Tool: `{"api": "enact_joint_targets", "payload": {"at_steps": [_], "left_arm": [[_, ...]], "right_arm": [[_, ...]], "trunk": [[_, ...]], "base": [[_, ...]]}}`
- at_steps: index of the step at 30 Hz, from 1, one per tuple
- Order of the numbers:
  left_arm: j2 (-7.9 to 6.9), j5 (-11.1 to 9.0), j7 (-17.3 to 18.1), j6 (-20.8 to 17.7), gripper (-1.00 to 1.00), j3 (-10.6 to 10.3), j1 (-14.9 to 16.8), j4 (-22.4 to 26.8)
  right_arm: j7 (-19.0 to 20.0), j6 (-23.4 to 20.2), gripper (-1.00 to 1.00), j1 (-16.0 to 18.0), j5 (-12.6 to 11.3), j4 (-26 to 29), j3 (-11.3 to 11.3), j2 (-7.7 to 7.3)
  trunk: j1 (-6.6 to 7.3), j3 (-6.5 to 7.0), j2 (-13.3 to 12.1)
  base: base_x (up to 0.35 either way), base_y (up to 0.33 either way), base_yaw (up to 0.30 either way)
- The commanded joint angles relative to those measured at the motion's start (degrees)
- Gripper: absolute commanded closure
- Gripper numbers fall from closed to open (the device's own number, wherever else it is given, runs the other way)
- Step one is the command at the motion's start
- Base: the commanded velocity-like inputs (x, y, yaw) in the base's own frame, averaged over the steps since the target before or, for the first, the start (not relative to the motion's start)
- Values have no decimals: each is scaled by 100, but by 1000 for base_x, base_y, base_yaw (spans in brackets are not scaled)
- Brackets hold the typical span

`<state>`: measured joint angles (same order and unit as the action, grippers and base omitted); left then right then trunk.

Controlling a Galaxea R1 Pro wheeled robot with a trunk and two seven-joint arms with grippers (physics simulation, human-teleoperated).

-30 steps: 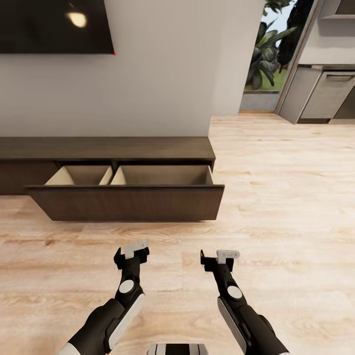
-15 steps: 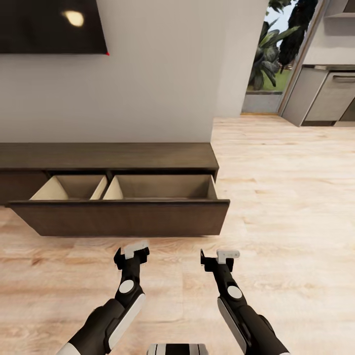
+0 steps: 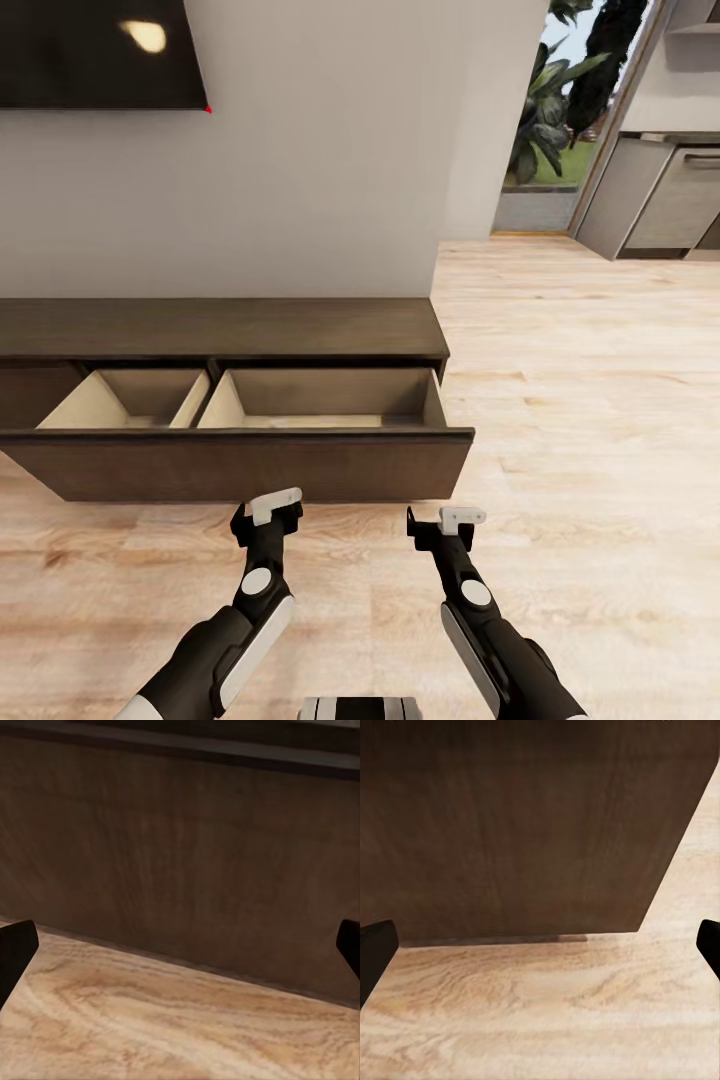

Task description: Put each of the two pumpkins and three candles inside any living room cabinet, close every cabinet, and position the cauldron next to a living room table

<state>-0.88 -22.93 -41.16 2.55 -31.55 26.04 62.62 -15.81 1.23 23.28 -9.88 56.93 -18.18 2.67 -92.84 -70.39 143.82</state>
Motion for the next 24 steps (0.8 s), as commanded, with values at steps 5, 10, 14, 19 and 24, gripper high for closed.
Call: {"api": "enact_joint_targets", "payload": {"at_steps": [5, 10, 14, 19, 24], "left_arm": [[-2, -61, -41, 26, -100, -27, 6, 5], [-7, -59, -51, 31, -100, -23, 6, 5], [-8, -55, -57, 33, -100, -26, 6, 5], [-6, -59, -59, 35, -100, -25, 6, 5], [-1, -62, -56, 30, -100, -25, 6, 3]], "right_arm": [[-36, 16, -100, 3, -58, 2, -19, -3], [-35, 18, -100, 1, -61, 2, -19, -3], [-36, 18, -100, 3, -62, 2, -19, -3], [-35, 18, -100, 4, -65, 2, -19, -3], [-33, 18, -100, 4, -67, 2, -19, -3]], "trunk": [[1, -4, 2], [1, -4, 2], [1, -4, 2], [1, -4, 2], [-12, -115, 8]], "base": [[9, 0, 0], [0, 0, 0], [0, 0, 0], [0, 0, 0], [0, 0, 0]]}}
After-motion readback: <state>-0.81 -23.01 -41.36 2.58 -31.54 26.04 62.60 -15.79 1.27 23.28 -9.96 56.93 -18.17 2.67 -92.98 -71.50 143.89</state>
